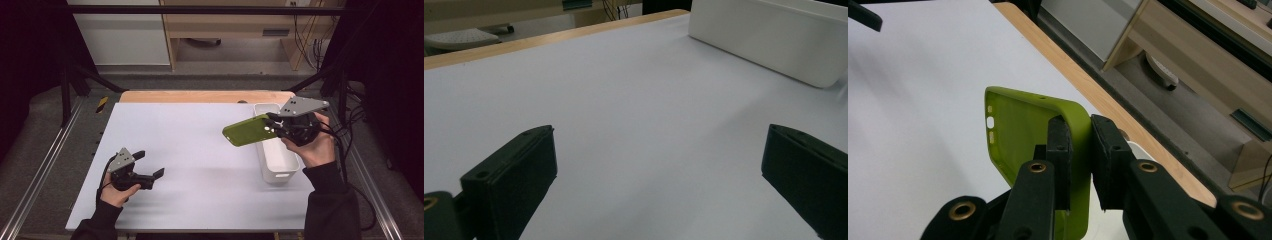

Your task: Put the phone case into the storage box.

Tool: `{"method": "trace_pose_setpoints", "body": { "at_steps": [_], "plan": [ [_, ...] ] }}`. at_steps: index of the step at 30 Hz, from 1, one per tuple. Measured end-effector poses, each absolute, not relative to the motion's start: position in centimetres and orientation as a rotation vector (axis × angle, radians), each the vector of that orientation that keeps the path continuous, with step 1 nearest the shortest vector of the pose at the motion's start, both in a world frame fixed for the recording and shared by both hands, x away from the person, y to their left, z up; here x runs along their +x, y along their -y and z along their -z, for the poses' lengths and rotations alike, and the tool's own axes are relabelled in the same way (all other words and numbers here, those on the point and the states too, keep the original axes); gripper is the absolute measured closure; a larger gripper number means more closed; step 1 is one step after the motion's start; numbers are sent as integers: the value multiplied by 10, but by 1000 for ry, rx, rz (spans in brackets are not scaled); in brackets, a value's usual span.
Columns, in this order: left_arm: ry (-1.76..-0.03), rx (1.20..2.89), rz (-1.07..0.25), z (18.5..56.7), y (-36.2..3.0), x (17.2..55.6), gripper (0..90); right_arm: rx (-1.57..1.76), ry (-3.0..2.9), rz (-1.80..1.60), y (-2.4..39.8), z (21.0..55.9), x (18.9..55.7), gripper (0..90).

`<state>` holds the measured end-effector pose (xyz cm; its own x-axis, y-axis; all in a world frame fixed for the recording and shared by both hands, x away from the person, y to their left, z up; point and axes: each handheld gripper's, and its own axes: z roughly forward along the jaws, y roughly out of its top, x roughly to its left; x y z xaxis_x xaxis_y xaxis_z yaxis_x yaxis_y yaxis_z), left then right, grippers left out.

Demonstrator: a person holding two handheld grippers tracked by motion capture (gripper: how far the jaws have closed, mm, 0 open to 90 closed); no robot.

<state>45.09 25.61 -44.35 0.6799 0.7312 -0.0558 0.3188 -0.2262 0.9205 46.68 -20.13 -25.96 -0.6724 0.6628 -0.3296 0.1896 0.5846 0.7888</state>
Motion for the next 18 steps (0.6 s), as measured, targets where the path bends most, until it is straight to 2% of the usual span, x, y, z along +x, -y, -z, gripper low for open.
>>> {"method": "trace_pose_setpoints", "body": {
  "at_steps": [18],
  "plan": [
    [-835,1819,-486,444,-259,451,12,691,-2147,-870,210,247,479,795]
  ]
}}
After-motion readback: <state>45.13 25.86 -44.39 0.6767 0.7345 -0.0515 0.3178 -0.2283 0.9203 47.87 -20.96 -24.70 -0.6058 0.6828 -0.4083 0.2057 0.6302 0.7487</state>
